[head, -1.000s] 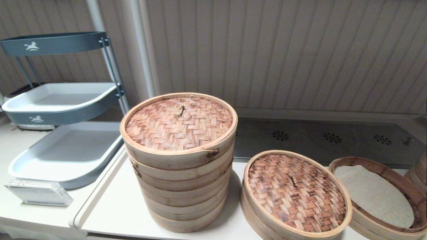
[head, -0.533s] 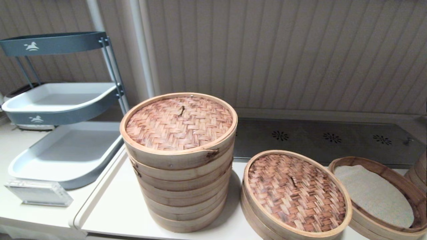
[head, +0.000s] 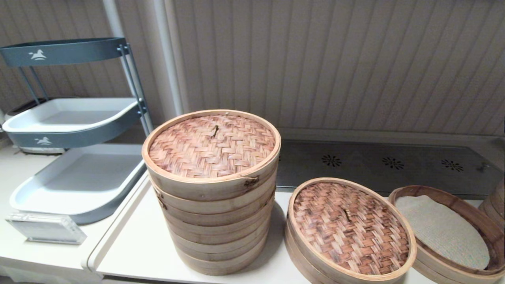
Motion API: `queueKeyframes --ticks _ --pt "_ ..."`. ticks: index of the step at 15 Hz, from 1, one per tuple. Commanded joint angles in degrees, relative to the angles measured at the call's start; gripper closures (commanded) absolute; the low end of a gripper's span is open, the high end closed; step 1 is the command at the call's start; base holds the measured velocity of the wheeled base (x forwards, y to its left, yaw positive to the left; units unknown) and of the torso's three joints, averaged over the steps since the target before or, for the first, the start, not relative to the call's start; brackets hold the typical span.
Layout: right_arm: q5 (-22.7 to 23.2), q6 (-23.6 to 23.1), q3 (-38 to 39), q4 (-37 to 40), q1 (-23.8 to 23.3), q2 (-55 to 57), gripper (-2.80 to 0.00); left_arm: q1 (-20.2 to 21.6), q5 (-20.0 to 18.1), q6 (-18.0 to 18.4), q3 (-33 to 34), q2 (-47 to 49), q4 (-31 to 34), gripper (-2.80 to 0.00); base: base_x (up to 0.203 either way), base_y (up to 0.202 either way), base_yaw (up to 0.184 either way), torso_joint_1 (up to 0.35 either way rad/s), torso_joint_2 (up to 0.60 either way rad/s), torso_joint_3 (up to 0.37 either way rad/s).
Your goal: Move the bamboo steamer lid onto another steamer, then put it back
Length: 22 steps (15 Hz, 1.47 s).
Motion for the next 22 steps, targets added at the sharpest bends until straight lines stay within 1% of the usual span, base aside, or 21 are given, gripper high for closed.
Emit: queueKeyframes --ticks 1,8,11,22 --pt "0.8 0.0 1.1 2.3 0.1 -5.7 0.0 0.1 0.0 0.0 1.4 -0.1 0.0 0.0 0.0 0.0 0.0 0.0 0.0 0.0" --pt "0.8 2.3 1.3 1.9 0.2 -5.8 0.0 0.0 0.0 0.0 1.4 -0.1 0.0 0.0 0.0 0.0 0.0 0.0 0.0 0.0" --pt "0.8 4.7 1.3 2.0 0.2 -5.8 0.0 0.0 0.0 0.0 1.4 -0.1 0.0 0.0 0.0 0.0 0.0 0.0 0.0 0.0" --pt "0.8 4.7 1.3 2.0 0.2 -5.7 0.0 0.0 0.0 0.0 1.4 -0.1 0.0 0.0 0.0 0.0 0.0 0.0 0.0 0.0"
